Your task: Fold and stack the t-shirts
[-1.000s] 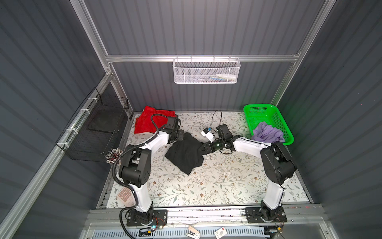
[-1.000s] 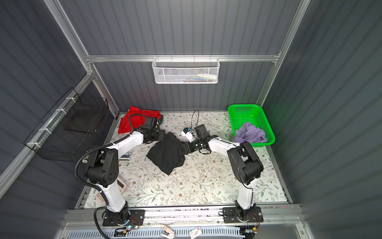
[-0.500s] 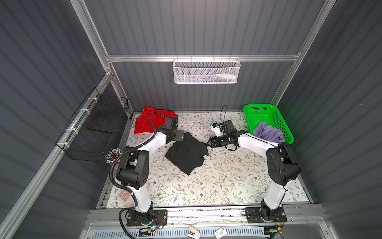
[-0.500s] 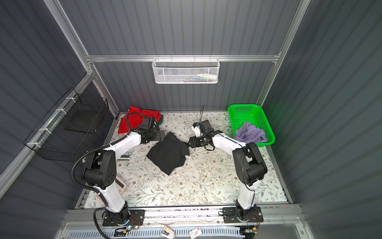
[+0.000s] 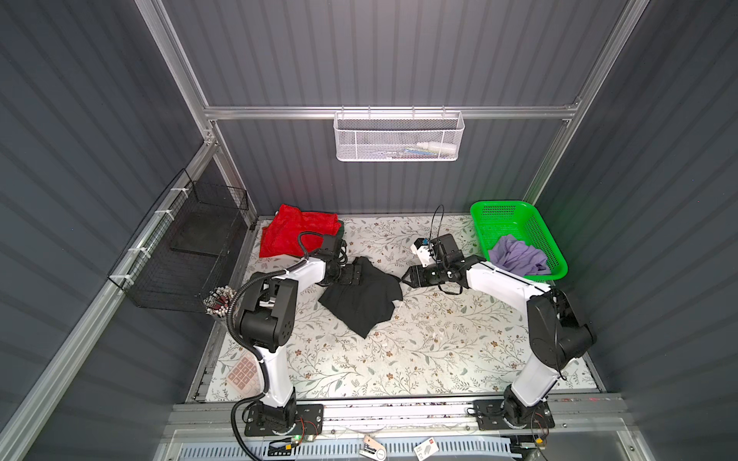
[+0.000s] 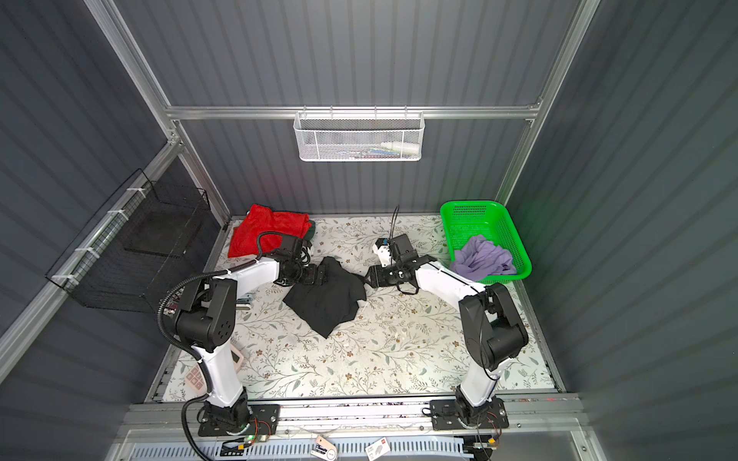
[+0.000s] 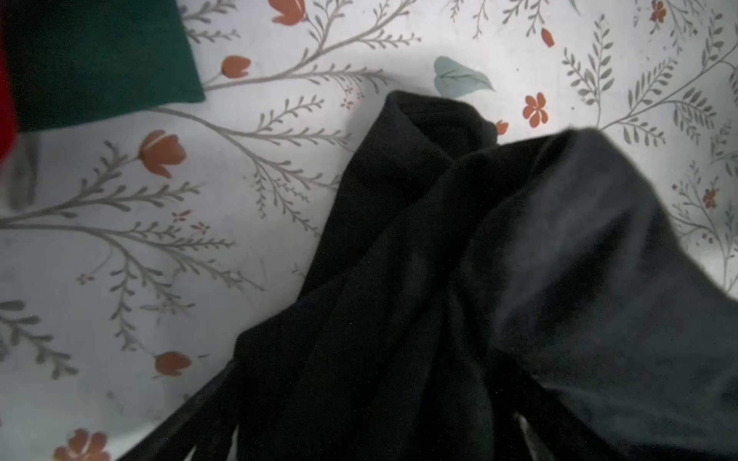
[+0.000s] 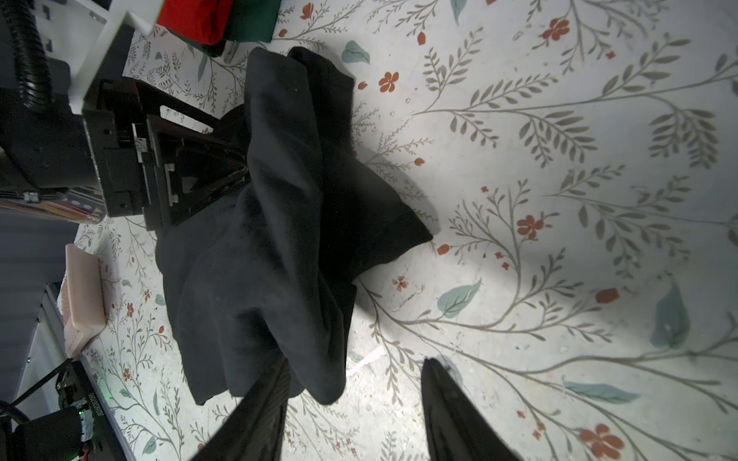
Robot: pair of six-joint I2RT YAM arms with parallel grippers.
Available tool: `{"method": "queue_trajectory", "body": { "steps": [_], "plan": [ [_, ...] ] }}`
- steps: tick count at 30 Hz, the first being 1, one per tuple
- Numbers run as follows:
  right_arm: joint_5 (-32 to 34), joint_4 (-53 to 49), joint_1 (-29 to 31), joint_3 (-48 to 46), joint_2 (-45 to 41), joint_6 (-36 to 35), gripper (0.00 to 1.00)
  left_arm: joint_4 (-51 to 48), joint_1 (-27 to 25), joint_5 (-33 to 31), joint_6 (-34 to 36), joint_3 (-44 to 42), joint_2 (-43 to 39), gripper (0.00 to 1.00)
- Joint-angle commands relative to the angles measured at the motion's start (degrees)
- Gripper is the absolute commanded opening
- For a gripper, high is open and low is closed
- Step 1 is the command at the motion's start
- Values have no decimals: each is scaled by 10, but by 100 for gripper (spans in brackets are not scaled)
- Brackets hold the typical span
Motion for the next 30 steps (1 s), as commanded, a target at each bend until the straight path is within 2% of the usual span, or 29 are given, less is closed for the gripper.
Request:
{"method": "queue_trajectory", "body": {
  "steps": [1,3,5,9,11,14,16,17,23,30],
  "plan": [
    [-2,0,1,-10,-17,6,54,-8,2,25,-10,12,27,100],
    [-1,-2,1,-10,-19,6,54,-24,2,19,-13,24,47,99],
    [0,-3,0,-11,-21,5,54,-28,0,24,-13,29,63,94],
    [0,4,-3,-20,-28,5,54,-31,-16,21,-16,33,84,71],
    [-1,10,-6,-28,-34,6,54,-52,-29,2,-15,48,99,65],
    [-4,23,-15,-45,-47,12,54,-97,-43,-13,-11,82,139,32],
    [-8,33,-23,-57,-57,15,55,-118,-45,-16,-13,120,158,3],
    [-10,39,-28,-64,-63,17,55,-127,-44,-23,-15,129,160,0],
    [-20,75,-46,-119,-100,29,55,-153,-45,-107,-13,207,121,0],
    [-22,98,-52,-151,-121,27,55,-137,-42,-196,37,315,81,0]
  ]
}}
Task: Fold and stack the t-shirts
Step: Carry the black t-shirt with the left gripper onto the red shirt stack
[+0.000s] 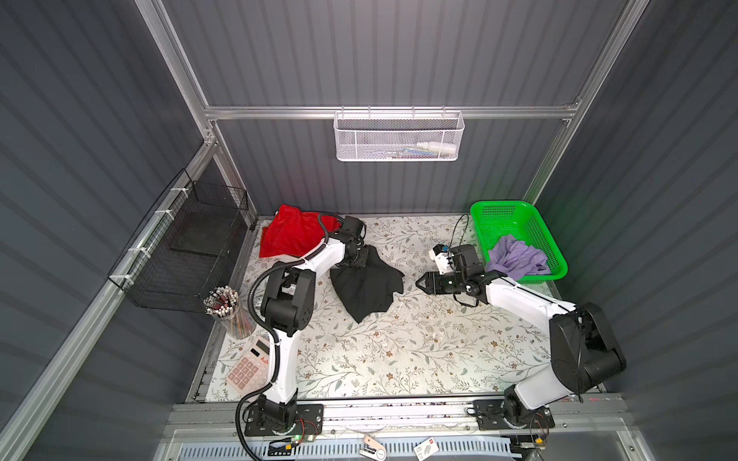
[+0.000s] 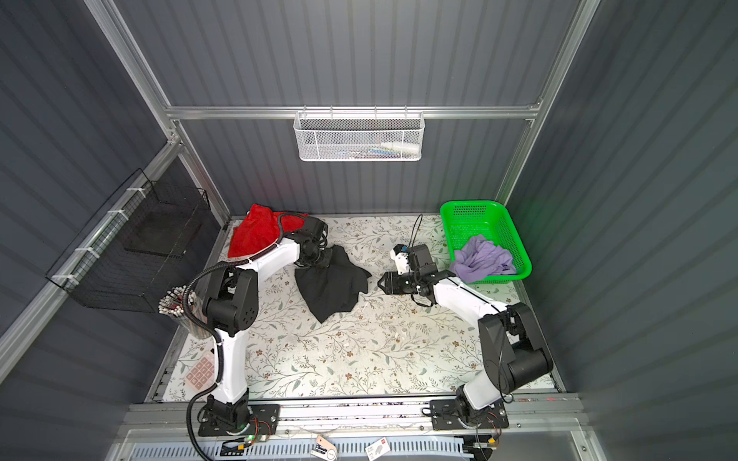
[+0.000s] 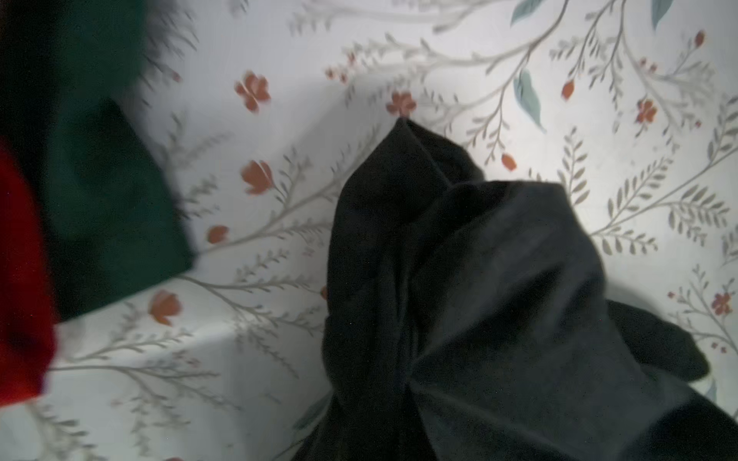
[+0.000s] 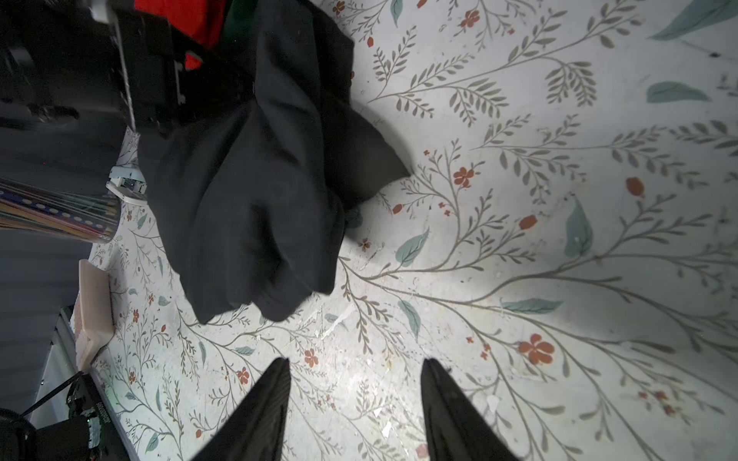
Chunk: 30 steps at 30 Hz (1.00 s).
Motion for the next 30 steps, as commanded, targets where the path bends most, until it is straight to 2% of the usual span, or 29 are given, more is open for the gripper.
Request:
{"method": "queue_trajectory", "body": {
  "steps": [1,7,14,21,25,28,30],
  "plan": [
    [-11,29,-5,-16,-15,4,55,0,6,-76,37,56,-39,0],
    [-17,56,-8,-42,-19,8,54,14,26,-106,48,127,-39,0],
    [-19,79,-9,-63,-24,19,54,11,55,-130,113,204,-27,0],
    [-10,60,-9,-67,-32,5,54,37,144,-128,94,228,-39,0],
    [-6,58,-9,-67,-32,2,54,48,197,-99,67,244,-31,0],
    [-9,59,-9,-64,-28,2,54,69,222,-114,71,250,-3,0],
    [-12,58,-9,-60,-26,4,54,46,239,-111,64,291,36,0]
  ]
}}
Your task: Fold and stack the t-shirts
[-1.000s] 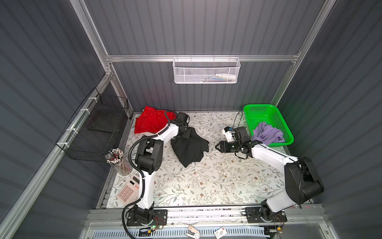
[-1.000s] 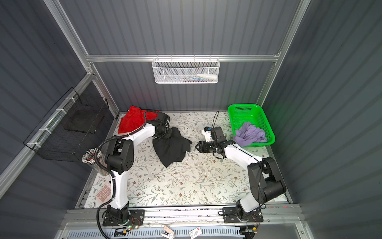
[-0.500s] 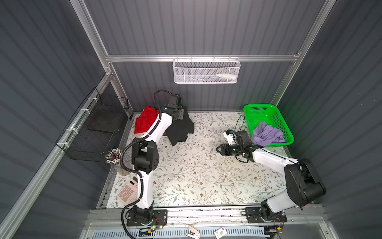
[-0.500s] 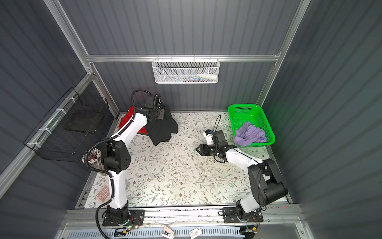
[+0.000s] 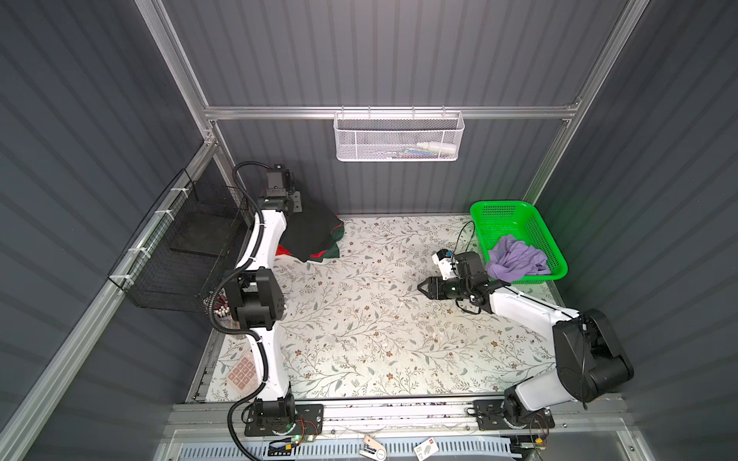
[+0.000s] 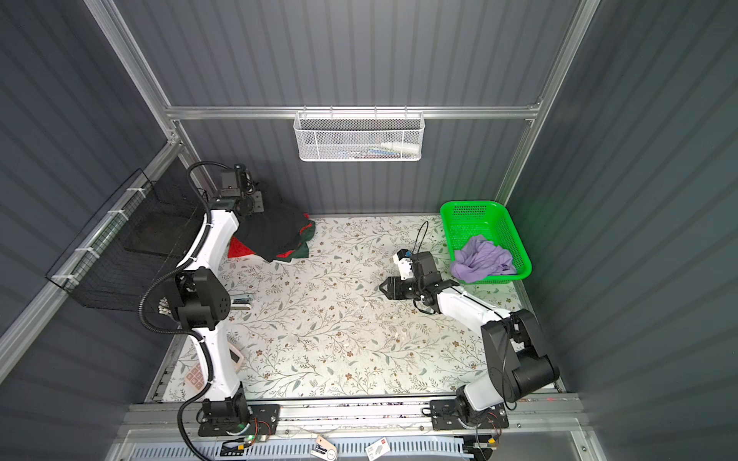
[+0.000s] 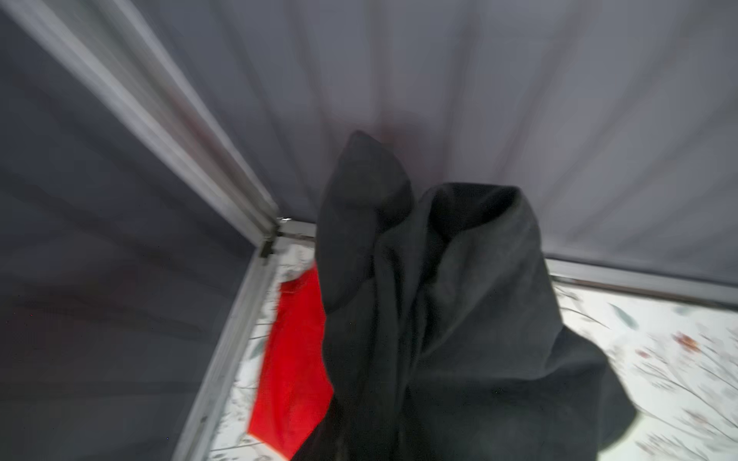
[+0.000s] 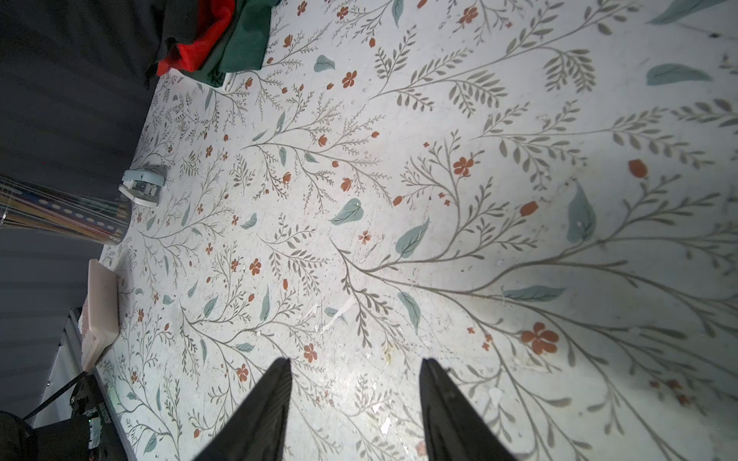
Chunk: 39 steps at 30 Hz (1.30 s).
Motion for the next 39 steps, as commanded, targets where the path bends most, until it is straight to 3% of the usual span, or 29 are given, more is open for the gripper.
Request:
{"method": "queue_trajectory", "body": {
  "steps": [1,2,3,4,6,7,11,15,18,21,25,28,30,33,36,39],
  "plan": [
    [-4,-3,-3,0,0,-8,54,5,15,19,-14,68,52,0],
    [-4,-3,-3,0,-1,-9,55,0,18,39,-8,78,68,29],
    [-2,-5,-3,-1,-3,-9,56,-1,18,41,-1,78,76,73],
    [4,-8,-3,-1,-5,-10,58,-1,18,48,3,74,82,83],
    [15,-16,-3,-1,-10,-13,60,7,18,60,3,50,81,88],
    [16,-18,-3,0,-12,-16,61,23,18,66,3,26,73,98],
    [20,-27,-3,8,-15,-18,67,76,18,50,0,-62,37,100],
    [42,-35,-3,15,-25,-20,74,56,17,22,-4,-73,25,100],
    [109,-30,-3,5,-52,-17,82,70,12,-9,-13,-115,-6,100],
    [220,3,-3,-28,-107,-6,87,154,-4,-17,-22,-232,-70,100],
    [379,103,-5,-103,-196,-29,98,339,-44,-60,-13,-466,-174,100],
    [455,212,-7,-168,-245,-85,99,456,-67,-78,-6,-607,-233,100],
    [504,278,-8,-205,-250,-127,99,489,-71,-86,-24,-664,-251,100],
    [585,296,-27,-222,-244,-142,99,504,-71,-110,-46,-726,-260,100],
    [618,345,-56,-257,-228,-159,99,531,-70,-118,-43,-782,-275,100],
    [592,508,-97,-326,-161,-165,99,613,-71,-94,-11,-850,-319,100]
  ]
}}
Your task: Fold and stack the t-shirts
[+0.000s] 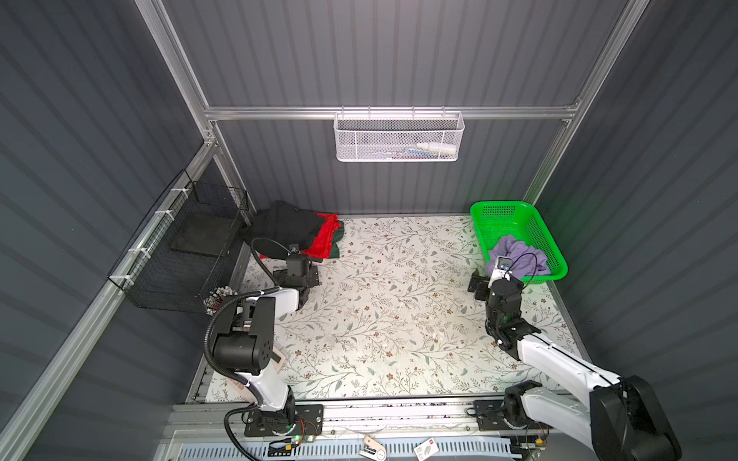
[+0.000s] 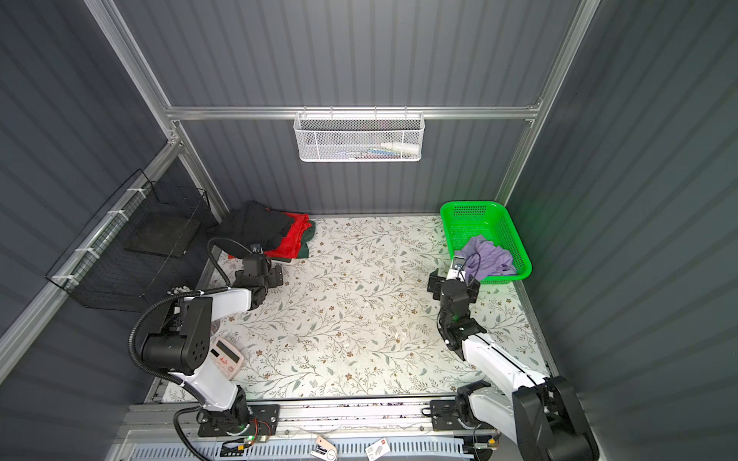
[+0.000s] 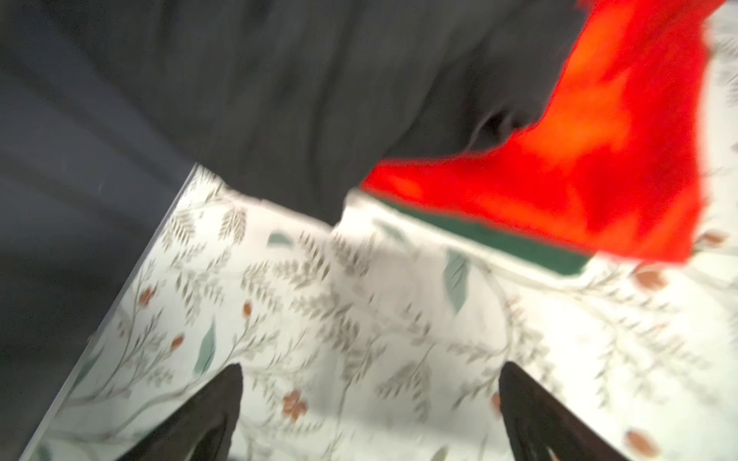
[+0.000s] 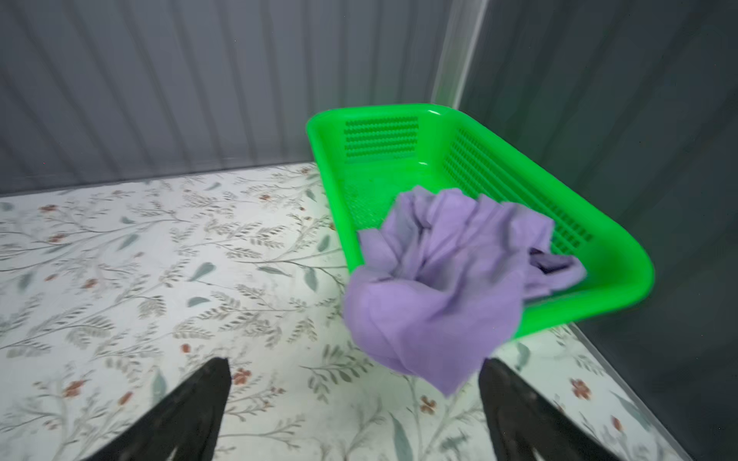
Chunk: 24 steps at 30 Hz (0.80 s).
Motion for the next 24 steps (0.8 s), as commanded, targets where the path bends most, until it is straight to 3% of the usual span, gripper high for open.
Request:
{"method": "queue_trajectory", "body": {
  "steps": [1,6,8,9,11,12,13,14,15,16,17,19,24],
  "plan": [
    [26,191,-40,-54,70,-28,99,127,-1,6,23,-54,-61,100],
    [-61,292,-96,-39,173,-41,99,198,-2,48,41,-146,-103,100],
    [-101,176,-107,-2,143,-20,99,303,1,42,44,-194,-74,100],
    [-140,144,-125,6,146,-8,99,303,4,79,58,-205,-84,100],
    [-189,192,-148,-2,167,-5,99,321,30,100,32,-196,-44,100],
    [-217,182,-151,-8,173,-7,99,380,44,134,27,-200,3,100],
    [-218,265,-150,-27,199,-18,99,434,49,148,37,-194,42,100],
    [-222,282,-150,-33,198,-18,99,316,49,167,35,-172,17,100],
    [-223,235,-150,-25,179,-12,99,296,49,157,30,-151,14,100],
    [-224,206,-151,-17,174,-9,99,340,45,158,42,-157,34,100],
    [-215,216,-152,-14,184,-8,99,285,42,153,39,-144,21,100],
    [-212,233,-154,-14,191,-5,99,325,27,123,50,-151,32,100],
    [-214,229,-155,-15,189,-4,99,297,20,128,55,-149,22,100]
  ]
}}
